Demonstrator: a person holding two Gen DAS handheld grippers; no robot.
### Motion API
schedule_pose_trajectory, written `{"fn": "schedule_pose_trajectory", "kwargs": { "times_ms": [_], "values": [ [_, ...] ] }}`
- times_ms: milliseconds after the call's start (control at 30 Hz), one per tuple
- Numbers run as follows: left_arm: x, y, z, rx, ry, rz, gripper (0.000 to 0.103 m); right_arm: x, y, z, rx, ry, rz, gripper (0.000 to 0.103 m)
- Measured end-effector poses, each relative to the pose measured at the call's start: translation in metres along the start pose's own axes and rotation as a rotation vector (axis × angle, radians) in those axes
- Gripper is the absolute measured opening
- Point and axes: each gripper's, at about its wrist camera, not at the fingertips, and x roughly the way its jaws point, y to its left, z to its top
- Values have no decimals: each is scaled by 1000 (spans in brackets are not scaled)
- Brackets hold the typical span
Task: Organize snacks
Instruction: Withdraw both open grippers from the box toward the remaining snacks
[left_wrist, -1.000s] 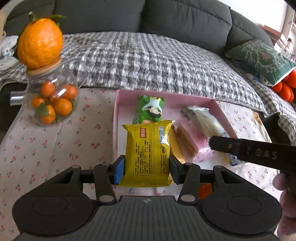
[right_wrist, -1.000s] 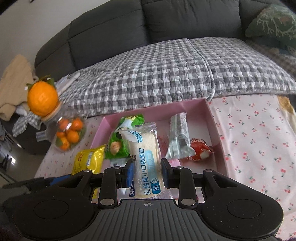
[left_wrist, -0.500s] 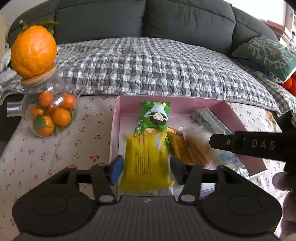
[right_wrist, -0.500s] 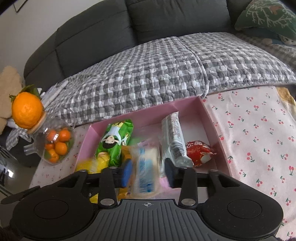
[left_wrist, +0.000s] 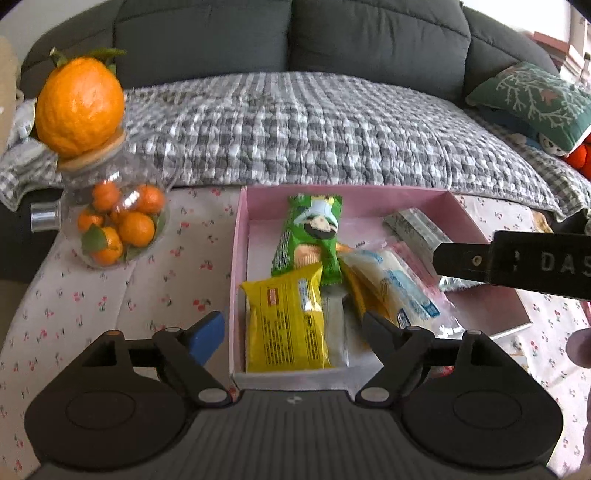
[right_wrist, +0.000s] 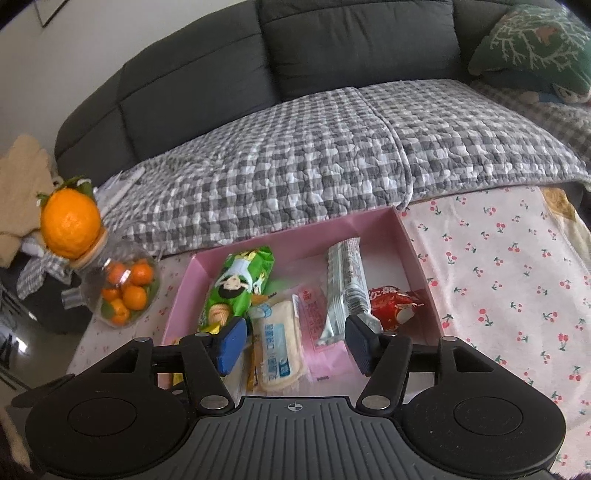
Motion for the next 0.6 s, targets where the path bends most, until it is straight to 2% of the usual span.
{"fn": "schedule_pose_trajectory", "kwargs": {
  "times_ms": [200, 433, 600],
  "values": [
    [-8, 6, -2, -52, 37, -20, 84, -15, 2, -6, -44, 28, -16, 66],
    [-17, 3, -8, -9, 50, 0, 88, -29, 6, -15, -90, 67, -59, 68],
    [-23, 5, -14, 6, 69, -10, 92, -39, 5, -20, -110, 68, -104, 73]
  ]
}}
